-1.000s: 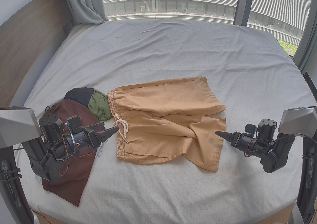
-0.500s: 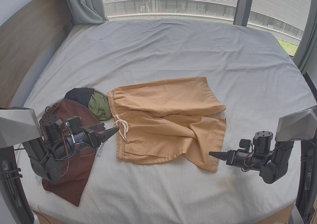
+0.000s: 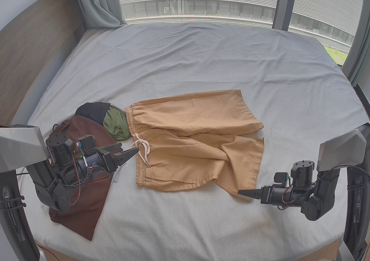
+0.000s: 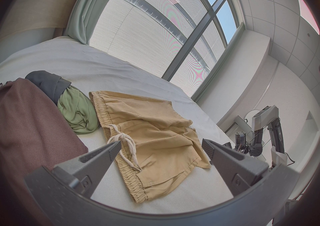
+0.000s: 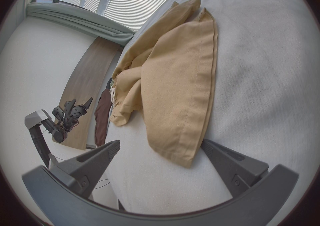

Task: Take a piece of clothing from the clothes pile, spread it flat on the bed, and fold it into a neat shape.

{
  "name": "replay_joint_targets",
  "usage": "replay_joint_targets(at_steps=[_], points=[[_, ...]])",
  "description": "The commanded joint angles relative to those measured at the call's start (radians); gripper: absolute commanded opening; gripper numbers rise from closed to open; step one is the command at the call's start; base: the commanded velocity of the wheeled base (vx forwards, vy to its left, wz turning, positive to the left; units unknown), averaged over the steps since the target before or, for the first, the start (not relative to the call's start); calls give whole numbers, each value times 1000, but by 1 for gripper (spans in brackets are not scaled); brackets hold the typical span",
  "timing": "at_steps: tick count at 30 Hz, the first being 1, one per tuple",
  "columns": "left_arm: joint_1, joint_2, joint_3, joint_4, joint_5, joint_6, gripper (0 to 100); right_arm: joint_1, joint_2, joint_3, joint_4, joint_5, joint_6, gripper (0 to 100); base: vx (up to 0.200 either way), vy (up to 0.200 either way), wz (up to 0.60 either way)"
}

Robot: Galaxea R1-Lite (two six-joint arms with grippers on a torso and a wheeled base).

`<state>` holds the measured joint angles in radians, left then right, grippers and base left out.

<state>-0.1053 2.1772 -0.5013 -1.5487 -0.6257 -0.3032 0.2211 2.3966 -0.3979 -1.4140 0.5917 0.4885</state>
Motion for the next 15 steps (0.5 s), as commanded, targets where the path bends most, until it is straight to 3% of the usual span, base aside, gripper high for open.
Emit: replay_joint_targets(at_steps=[1,6,15], points=[[1,-1,0,-1,0,-1,100,4,-2,19,-2,23,19,100,0,0,0],[1,1,0,-1,0,-1,100,7,-27,34,-45,43,71,100,0,0,0],[1,3,0,-1,0,-1,100,7,-28,73,-125,57,71,100,0,0,0]])
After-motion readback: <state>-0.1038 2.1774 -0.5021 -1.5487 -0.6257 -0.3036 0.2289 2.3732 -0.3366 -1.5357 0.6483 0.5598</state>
